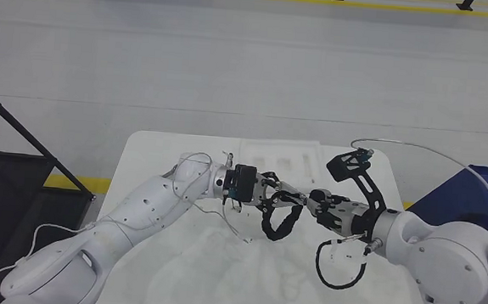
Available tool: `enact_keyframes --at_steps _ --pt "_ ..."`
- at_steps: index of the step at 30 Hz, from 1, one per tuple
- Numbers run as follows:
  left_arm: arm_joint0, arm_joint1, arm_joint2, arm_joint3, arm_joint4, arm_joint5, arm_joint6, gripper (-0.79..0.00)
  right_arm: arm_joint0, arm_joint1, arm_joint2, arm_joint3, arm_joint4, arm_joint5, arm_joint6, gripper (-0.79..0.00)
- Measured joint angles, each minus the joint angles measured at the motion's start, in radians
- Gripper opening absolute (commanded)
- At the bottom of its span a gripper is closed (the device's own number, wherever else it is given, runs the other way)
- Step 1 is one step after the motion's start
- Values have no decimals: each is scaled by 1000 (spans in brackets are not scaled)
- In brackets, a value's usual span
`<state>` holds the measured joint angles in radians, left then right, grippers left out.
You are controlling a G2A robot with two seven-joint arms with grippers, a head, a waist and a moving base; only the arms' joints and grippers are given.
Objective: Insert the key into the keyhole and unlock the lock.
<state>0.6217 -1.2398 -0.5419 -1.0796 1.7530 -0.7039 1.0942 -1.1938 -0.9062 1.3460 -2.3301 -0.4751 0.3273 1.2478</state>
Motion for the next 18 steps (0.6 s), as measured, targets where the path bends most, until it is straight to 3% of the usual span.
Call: enact_keyframes --at_steps 1,2,3,12,18 --pt "0 -1 0 0 1 -1 2 -785 1 0 0 1 3 0 -1 -600" --pt "0 -1 1 1 2 -4 5 -785 2 0 -1 2 8 0 -4 -120" --pt "0 -2 1 3 2 -6 8 -785 3 0 -1 4 11 0 -6 0" --pt "8 -9 19 34 -93 -38 -16 -785 17 -1 19 16 85 -52 -36 0" --pt "3 -2 16 74 -224 -120 -98 -785 21 8 63 26 118 -326 -49 0"
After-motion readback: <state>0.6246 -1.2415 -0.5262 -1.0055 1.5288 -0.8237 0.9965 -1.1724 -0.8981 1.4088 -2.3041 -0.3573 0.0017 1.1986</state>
